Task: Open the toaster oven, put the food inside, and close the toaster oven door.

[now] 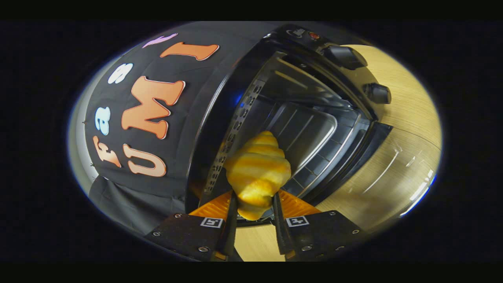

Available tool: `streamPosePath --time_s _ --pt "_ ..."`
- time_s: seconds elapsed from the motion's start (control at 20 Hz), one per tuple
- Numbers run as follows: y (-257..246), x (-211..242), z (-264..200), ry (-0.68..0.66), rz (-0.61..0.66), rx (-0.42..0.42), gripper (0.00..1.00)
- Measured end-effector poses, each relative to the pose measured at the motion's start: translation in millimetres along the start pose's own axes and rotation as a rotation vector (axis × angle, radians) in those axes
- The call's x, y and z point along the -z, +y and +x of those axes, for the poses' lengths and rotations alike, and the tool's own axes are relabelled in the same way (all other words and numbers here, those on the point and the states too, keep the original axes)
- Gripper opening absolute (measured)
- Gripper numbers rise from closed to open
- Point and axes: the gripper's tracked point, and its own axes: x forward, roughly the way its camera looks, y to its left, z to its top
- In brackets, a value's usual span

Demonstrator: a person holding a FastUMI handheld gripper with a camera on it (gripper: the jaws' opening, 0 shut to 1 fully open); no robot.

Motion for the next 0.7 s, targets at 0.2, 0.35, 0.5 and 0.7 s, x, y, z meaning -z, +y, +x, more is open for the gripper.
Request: streamPosePath --time_s 0.2,0.35,0.5,0.7 --pt "-4.7 2.5 7.7 0.007 -0.024 0.026 0.57" --pt "-5.3 2.8 4.3 0.002 -0.036 0.022 0.63" --pt "-5.6 4.0 4.9 0.000 -0.041 0.024 0.66" --pt "-6.2 3.0 3.2 -0.017 -0.064 0.029 0.68"
